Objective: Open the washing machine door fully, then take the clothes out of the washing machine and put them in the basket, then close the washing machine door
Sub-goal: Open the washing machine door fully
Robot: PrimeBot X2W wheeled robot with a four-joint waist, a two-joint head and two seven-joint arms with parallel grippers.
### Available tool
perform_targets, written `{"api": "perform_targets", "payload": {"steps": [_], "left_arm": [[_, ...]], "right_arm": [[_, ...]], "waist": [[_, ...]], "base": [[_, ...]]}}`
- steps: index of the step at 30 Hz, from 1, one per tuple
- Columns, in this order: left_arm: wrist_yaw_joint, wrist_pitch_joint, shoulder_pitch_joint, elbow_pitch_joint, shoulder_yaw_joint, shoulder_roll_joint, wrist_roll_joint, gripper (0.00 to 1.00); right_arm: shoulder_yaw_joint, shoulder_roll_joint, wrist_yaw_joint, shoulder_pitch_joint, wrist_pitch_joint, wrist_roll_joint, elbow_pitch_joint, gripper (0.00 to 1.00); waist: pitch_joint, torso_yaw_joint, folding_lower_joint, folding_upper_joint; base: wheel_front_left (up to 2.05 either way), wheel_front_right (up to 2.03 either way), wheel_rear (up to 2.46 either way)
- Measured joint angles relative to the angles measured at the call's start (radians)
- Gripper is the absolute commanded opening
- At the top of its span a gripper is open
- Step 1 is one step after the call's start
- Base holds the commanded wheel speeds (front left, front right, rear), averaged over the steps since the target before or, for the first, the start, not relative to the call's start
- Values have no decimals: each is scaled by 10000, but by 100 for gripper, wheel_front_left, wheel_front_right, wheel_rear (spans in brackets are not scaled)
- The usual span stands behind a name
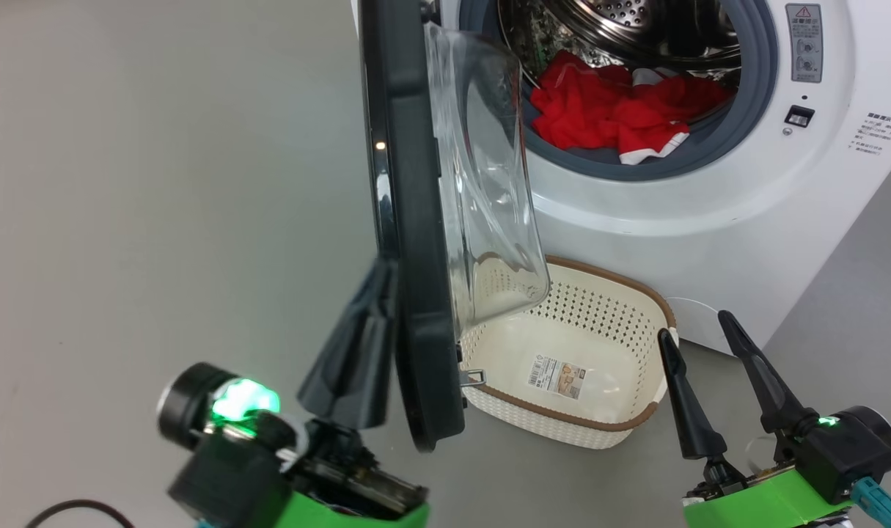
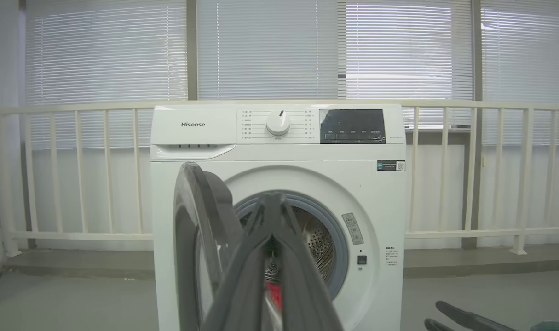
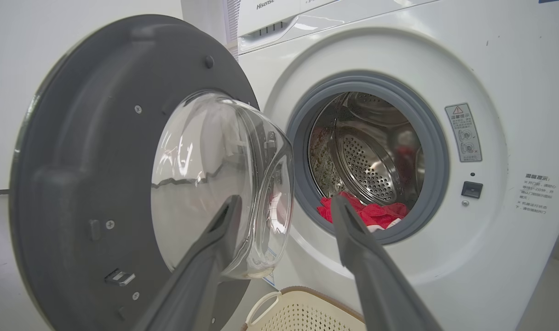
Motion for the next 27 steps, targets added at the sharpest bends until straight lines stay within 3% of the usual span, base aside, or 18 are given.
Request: {"api": "perform_targets", "payload": {"steps": [7, 17, 27], "left_arm": [[-424, 719, -184, -107, -1078, -23, 102, 0], [-679, 1158, -187, 1400, -1739, -42, -73, 0], [-405, 1296, -390, 3185, -1636, -69, -71, 0]], "right_arm": [[0, 0, 0, -3, 0, 25, -10, 100], [6, 0, 0, -9, 0, 52, -44, 100], [-4, 0, 0, -12, 0, 52, -61, 100]], "waist": [[60, -65, 1, 0], [149, -161, 0, 0], [175, -329, 0, 0]], "base": [[0, 0, 0], [0, 0, 0], [0, 0, 0]]}}
